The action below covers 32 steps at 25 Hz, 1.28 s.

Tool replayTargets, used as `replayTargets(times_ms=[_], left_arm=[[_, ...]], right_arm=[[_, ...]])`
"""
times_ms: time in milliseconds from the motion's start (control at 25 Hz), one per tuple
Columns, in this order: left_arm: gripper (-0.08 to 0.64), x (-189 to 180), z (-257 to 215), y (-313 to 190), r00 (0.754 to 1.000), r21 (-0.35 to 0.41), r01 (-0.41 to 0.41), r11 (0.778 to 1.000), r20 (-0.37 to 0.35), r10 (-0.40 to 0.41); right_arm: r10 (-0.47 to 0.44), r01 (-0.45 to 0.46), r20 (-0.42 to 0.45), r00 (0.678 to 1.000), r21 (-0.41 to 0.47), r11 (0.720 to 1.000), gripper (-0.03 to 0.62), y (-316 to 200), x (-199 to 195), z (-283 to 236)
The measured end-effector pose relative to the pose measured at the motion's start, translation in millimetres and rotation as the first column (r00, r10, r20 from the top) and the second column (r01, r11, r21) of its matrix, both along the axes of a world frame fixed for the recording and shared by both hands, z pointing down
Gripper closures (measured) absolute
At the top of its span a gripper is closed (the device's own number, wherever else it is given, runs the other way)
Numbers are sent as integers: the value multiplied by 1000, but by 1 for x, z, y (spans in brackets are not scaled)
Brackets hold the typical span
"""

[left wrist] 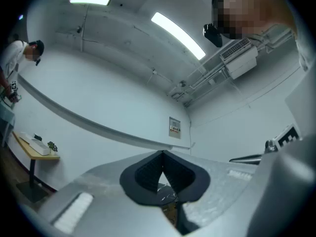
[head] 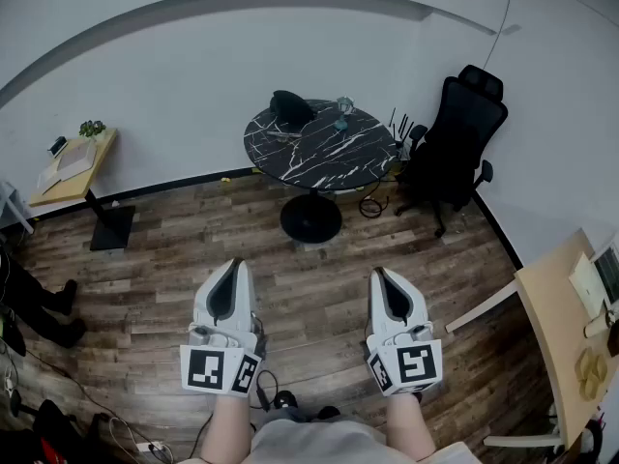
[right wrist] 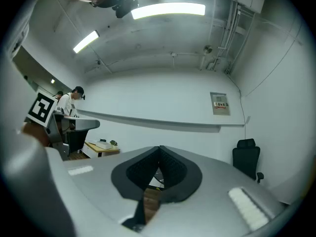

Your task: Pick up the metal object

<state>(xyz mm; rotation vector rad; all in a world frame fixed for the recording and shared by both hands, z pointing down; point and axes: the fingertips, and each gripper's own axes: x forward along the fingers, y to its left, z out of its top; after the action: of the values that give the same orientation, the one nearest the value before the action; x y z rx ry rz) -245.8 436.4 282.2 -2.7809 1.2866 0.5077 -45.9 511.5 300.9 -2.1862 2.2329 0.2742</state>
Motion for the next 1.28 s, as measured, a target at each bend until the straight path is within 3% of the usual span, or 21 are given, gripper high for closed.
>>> replayTargets(times_ms=[560, 1280], left_arm=[[555, 2, -4, -3, 1000, 4, 2, 1000, -4, -2], [555, -22, 4, -52, 999, 23, -41, 999, 14, 41]], right_arm=[[-4, 4, -3, 1000, 1, 1000, 597, -4, 2, -1], [3, -5, 76, 997, 34, 999, 595, -48, -26, 10]])
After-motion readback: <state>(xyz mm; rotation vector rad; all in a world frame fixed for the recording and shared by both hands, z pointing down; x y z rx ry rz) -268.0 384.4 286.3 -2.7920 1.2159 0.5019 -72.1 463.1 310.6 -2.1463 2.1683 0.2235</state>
